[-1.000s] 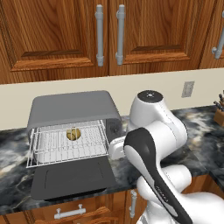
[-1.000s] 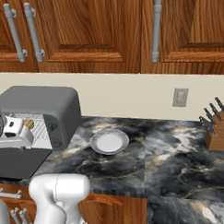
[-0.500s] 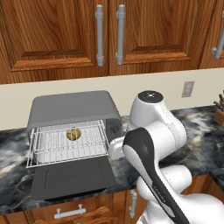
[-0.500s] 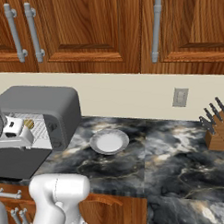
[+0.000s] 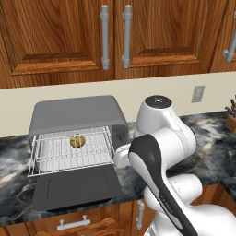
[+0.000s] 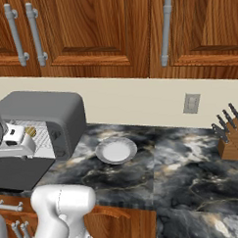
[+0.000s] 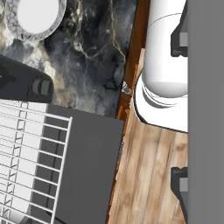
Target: Open the toaster oven door. Place the bread on the bottom rack in the toaster oven and place the chicken drumstick on the top rack.
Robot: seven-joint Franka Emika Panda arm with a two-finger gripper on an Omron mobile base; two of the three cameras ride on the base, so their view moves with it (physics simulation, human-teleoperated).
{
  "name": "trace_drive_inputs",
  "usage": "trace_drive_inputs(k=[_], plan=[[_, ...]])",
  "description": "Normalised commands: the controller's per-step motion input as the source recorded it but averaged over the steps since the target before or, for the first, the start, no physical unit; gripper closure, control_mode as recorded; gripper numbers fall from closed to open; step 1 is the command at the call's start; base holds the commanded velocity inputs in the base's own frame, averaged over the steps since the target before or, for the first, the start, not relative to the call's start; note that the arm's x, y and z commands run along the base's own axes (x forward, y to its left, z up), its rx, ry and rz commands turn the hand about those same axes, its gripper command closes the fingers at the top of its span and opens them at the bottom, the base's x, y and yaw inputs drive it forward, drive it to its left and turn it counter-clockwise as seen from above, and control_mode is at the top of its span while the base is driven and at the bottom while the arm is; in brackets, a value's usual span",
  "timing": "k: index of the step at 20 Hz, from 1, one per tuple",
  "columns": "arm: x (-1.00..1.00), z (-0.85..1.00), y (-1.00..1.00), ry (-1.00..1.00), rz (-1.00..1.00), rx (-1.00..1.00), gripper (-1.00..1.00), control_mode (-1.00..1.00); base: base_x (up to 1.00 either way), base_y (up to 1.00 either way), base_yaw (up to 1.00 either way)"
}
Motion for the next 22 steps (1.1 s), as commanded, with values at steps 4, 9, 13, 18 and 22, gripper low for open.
trace_drive_inputs(k=[4,9,13,18,22], plan=[[0.00,0.00,0.00,0.00,0.00,0.00,-1.00,-1.00,0.00,0.00,0.00],[0.00,0.00,0.00,0.00,0.00,0.00,-1.00,-1.00,0.00,0.00,0.00],[0.00,0.00,0.00,0.00,0.00,0.00,-1.00,-1.00,0.00,0.00,0.00],[0.00,0.00,0.00,0.00,0.00,0.00,-1.00,1.00,0.00,0.00,0.00],[0.00,0.00,0.00,0.00,0.00,0.00,-1.00,1.00,0.00,0.00,0.00]])
